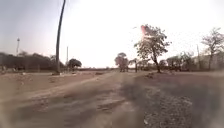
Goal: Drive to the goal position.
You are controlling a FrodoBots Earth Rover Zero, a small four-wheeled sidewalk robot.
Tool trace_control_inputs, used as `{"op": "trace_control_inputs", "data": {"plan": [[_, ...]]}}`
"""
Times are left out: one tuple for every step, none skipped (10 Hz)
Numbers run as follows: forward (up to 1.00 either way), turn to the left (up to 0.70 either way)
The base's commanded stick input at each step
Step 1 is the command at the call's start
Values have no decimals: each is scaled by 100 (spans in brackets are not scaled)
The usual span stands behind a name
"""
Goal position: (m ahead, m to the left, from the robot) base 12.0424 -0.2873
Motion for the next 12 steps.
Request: {"op": "trace_control_inputs", "data": {"plan": [[70, 0], [70, 0], [70, 0], [70, 0], [70, 0], [70, 0], [70, 0], [70, 0], [70, 0], [70, 0], [70, 0], [70, 0]]}}
